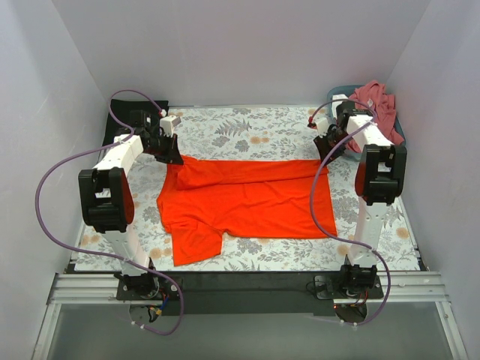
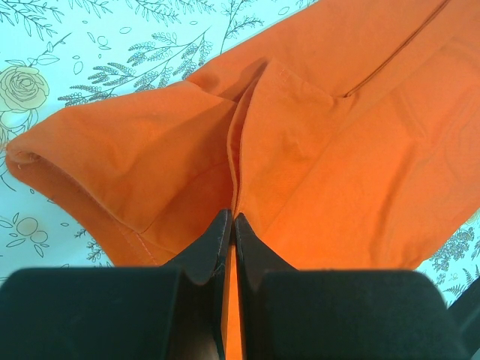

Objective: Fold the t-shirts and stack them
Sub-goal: Fold the tshirt

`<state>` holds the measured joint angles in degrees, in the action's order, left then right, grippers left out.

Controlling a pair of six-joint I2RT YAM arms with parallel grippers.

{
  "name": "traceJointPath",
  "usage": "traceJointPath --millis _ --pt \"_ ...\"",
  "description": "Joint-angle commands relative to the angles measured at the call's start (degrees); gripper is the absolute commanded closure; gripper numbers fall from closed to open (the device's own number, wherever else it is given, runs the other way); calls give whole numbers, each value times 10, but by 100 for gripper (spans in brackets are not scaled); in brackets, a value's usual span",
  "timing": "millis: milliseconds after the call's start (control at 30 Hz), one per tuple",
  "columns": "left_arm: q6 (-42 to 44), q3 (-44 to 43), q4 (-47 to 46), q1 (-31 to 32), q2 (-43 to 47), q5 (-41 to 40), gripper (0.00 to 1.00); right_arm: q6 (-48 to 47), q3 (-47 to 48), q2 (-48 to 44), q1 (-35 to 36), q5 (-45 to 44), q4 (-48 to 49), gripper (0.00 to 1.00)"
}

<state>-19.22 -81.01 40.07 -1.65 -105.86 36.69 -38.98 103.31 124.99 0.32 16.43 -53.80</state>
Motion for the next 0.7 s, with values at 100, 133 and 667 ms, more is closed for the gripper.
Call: traceJointPath --millis 100,133,667 --pt "9 4 -3 2 32 6 100 3 6 6 -13 5 -7 69" --pt "10 4 -3 2 32 5 100 5 7 6 -13 5 -6 68" --pt "6 -2 -3 2 27 8 100 10 21 9 -12 19 -8 63"
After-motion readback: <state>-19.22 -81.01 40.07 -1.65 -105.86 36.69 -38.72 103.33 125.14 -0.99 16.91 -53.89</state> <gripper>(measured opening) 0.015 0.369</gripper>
